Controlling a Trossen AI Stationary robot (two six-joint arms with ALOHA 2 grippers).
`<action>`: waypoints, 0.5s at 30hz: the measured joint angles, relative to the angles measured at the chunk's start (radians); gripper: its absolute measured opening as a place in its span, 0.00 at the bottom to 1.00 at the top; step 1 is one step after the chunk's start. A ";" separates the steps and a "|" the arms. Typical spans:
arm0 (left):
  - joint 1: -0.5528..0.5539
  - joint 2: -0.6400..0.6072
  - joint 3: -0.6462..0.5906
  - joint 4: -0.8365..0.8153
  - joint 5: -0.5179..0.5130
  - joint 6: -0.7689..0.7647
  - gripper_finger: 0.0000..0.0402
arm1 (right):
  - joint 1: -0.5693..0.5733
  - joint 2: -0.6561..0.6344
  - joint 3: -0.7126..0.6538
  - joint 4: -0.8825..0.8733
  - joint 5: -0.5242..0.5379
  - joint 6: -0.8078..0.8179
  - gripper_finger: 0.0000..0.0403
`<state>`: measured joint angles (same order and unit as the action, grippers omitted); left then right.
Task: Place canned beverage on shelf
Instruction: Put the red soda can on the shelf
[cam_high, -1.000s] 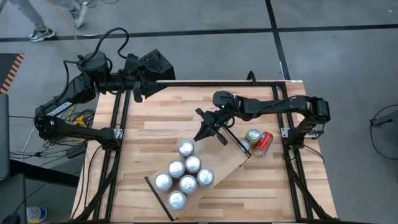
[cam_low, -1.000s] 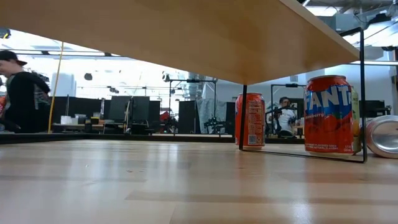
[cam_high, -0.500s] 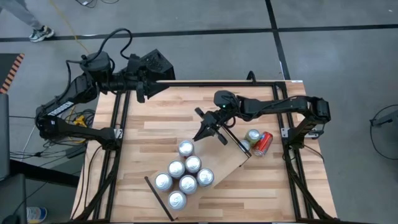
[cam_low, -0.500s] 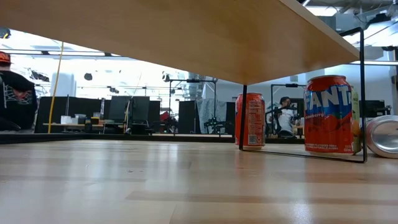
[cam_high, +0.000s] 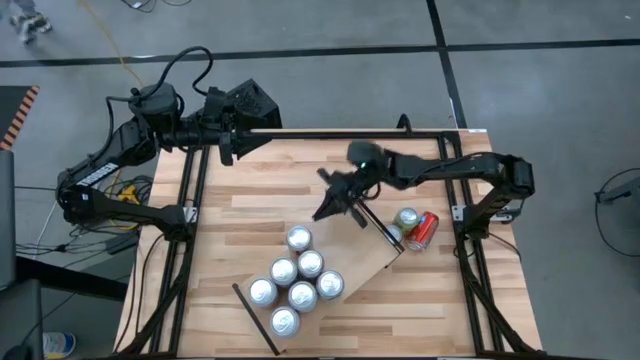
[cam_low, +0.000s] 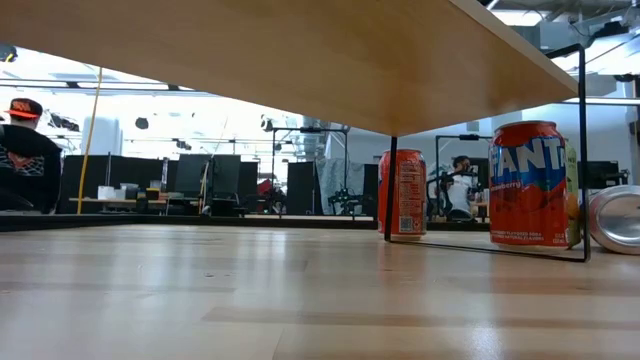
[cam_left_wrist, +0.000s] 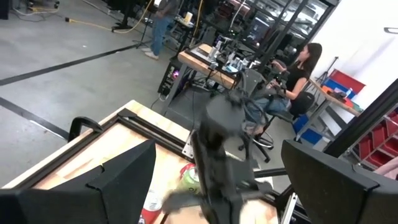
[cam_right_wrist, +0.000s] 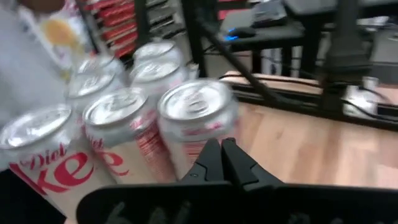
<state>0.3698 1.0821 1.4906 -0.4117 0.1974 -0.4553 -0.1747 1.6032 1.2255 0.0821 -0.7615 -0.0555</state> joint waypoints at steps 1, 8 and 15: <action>0.000 0.000 0.000 -0.003 0.000 0.000 0.83 | -0.014 -0.021 0.000 -0.026 0.004 0.009 0.00; 0.000 0.000 0.000 -0.051 0.000 0.026 0.83 | -0.088 -0.203 0.000 -0.322 0.276 -0.012 0.00; 0.000 0.000 0.000 -0.055 -0.005 0.029 0.83 | -0.158 -0.337 0.000 -0.731 0.564 -0.015 0.18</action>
<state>0.3698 1.0821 1.4906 -0.4667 0.1928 -0.4263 -0.3331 1.2660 1.2259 -0.6492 -0.1974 -0.0703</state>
